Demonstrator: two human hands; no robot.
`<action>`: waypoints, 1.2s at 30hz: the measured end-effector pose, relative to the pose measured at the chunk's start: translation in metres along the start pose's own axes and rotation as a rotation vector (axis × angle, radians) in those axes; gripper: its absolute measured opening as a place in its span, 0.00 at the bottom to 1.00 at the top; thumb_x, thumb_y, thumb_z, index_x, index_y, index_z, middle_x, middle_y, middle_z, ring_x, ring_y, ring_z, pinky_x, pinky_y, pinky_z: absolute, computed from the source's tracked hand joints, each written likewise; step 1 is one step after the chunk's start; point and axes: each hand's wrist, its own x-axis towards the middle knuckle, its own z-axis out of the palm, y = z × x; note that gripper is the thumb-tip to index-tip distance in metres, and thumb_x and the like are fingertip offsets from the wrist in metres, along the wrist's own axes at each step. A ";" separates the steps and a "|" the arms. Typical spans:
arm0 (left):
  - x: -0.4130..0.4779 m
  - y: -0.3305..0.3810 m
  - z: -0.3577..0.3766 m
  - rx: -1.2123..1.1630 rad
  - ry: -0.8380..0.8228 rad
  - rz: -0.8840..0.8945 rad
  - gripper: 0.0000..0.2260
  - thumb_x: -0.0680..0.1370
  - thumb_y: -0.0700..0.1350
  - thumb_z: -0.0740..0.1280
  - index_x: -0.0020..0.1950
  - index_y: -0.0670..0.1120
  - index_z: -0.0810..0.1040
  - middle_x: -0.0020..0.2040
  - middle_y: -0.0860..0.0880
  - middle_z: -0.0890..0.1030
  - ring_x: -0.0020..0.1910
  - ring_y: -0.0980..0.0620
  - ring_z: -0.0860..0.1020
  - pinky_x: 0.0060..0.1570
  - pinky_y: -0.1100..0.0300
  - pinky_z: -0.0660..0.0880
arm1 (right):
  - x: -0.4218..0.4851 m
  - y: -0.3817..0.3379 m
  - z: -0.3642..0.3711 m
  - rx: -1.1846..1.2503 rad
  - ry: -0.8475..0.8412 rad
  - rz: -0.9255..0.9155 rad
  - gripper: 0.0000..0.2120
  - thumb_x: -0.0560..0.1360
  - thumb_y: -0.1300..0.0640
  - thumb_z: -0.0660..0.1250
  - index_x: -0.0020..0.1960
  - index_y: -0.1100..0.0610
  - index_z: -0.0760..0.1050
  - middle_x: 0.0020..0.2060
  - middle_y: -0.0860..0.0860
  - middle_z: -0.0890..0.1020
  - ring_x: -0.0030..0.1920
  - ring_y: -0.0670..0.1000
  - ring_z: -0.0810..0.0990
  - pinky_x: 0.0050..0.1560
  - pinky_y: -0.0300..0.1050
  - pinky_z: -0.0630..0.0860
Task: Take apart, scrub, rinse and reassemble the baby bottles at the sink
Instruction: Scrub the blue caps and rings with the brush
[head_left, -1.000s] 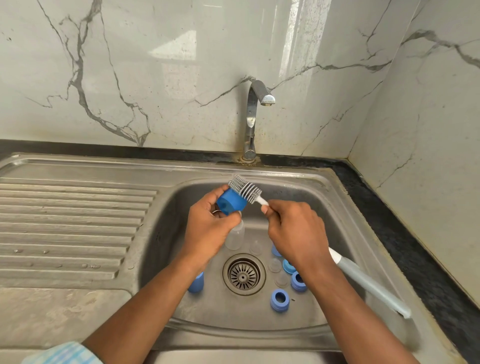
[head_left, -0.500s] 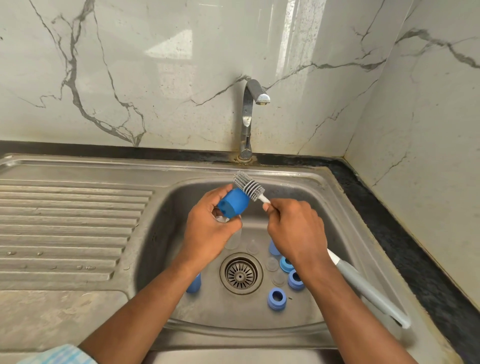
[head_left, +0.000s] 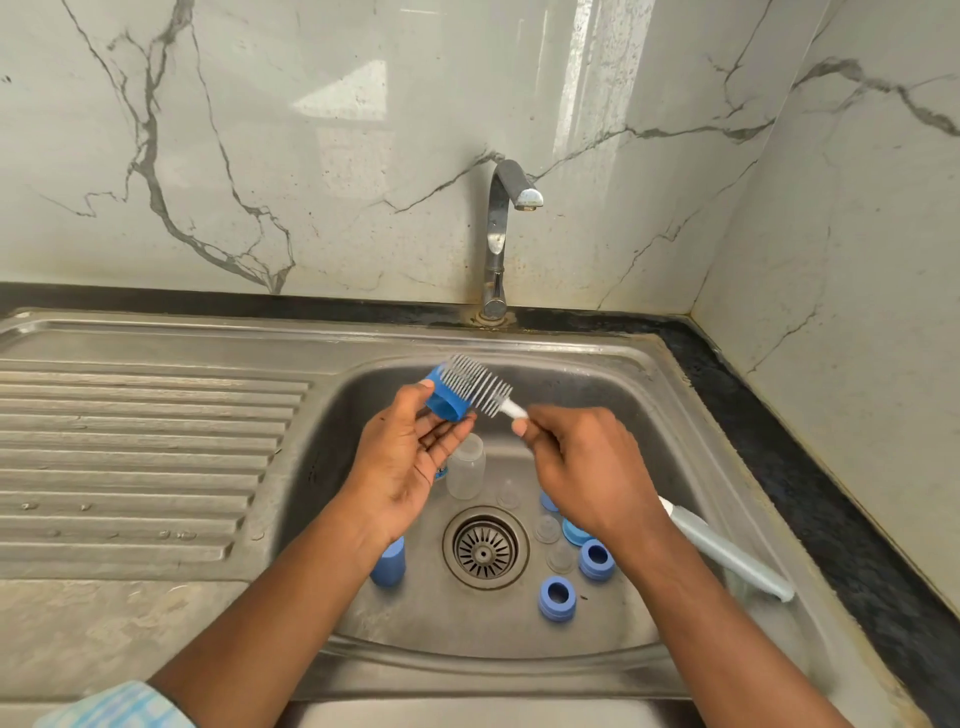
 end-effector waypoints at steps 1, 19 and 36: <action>0.001 0.002 -0.002 -0.022 0.000 -0.004 0.10 0.81 0.44 0.63 0.54 0.39 0.80 0.46 0.41 0.85 0.44 0.51 0.85 0.42 0.62 0.82 | -0.002 -0.003 0.001 -0.014 -0.034 -0.043 0.15 0.81 0.48 0.62 0.36 0.49 0.67 0.23 0.46 0.67 0.26 0.48 0.67 0.28 0.43 0.60; -0.002 0.002 0.001 -0.119 -0.075 -0.106 0.17 0.81 0.48 0.62 0.60 0.36 0.78 0.53 0.36 0.84 0.47 0.49 0.85 0.42 0.62 0.82 | 0.010 0.007 0.000 -0.013 0.121 0.076 0.14 0.81 0.49 0.62 0.38 0.51 0.71 0.24 0.46 0.67 0.26 0.48 0.65 0.31 0.44 0.61; 0.001 0.006 -0.006 0.161 -0.174 0.050 0.14 0.74 0.45 0.68 0.57 0.41 0.80 0.50 0.41 0.85 0.51 0.46 0.84 0.48 0.58 0.82 | 0.000 0.001 -0.003 0.070 0.077 -0.027 0.16 0.81 0.50 0.64 0.35 0.50 0.69 0.21 0.46 0.65 0.24 0.49 0.66 0.28 0.40 0.57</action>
